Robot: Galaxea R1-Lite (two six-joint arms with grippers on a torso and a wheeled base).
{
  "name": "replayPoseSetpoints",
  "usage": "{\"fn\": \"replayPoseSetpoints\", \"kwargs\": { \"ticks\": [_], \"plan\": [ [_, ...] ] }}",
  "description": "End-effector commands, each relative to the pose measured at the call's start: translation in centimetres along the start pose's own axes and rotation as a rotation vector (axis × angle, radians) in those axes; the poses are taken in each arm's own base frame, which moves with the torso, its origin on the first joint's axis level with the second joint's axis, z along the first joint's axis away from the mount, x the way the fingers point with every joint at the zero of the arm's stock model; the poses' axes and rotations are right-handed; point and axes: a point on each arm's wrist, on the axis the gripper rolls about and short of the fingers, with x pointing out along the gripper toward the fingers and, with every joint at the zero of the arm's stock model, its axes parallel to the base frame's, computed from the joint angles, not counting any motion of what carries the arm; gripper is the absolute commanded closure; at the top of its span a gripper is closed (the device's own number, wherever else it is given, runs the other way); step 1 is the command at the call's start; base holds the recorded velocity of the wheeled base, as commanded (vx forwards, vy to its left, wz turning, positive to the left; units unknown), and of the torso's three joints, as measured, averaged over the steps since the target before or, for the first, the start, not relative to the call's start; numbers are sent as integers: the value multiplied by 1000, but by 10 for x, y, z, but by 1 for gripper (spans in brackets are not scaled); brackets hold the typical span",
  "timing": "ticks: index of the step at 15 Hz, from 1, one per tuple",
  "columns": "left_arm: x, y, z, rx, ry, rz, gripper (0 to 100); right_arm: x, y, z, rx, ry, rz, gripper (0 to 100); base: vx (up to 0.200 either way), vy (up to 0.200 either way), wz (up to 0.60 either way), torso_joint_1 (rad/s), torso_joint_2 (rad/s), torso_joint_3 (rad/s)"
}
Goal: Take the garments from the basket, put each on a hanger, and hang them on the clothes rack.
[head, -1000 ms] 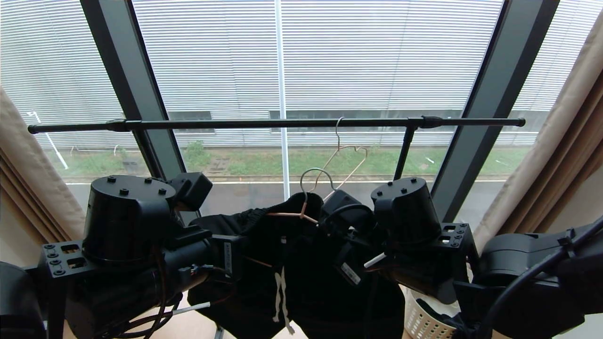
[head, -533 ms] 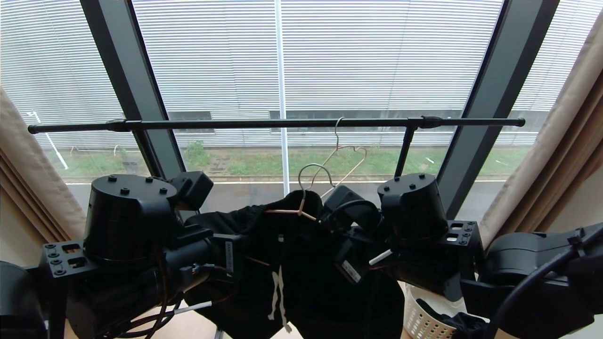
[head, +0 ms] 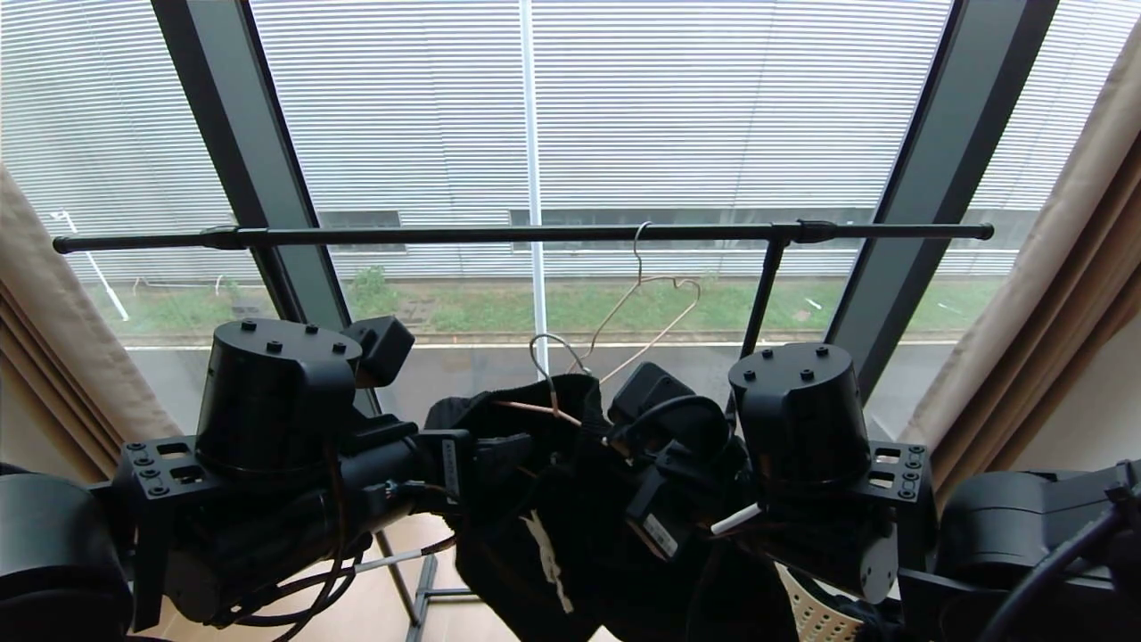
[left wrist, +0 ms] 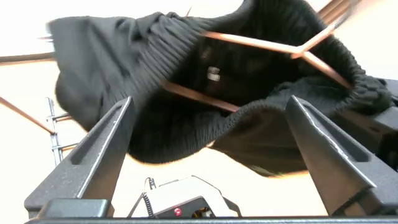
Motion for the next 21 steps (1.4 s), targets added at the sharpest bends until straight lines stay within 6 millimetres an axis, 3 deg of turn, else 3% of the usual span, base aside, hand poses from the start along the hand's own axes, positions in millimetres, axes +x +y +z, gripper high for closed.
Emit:
{"fn": "replayPoseSetpoints", "kwargs": {
  "ticks": [1, 4, 8, 11, 16, 18, 21],
  "plan": [
    [1, 0, -1, 1, 4, 1, 0, -1, 1, 0, -3, 1, 2, 100, 0, 0, 0, 0, 0, 0],
    [-1, 0, 0, 2, -1, -3, 0, 0, -1, -2, 0, 3, 14, 100, 0, 0, 0, 0, 0, 0],
    [-11, 8, 5, 3, -31, 7, 0, -5, -25, -12, 41, -6, 76, 100, 0, 0, 0, 0, 0, 0],
    [-28, 31, 11, 35, -39, -56, 0, -20, -46, -18, 79, -77, 198, 100, 0, 0, 0, 0, 0, 0],
    [-80, 97, 3, 256, -89, -328, 0, -36, -77, -36, 90, -162, 412, 100, 0, 0, 0, 0, 0, 0],
    [-85, 113, -9, 350, -100, -433, 0, -38, -84, -43, 79, -200, 501, 100, 0, 0, 0, 0, 0, 0],
    [-82, 120, -28, 492, -98, -507, 0, -37, -84, -47, 62, -224, 572, 100, 0, 0, 0, 0, 0, 0]
  ]
}}
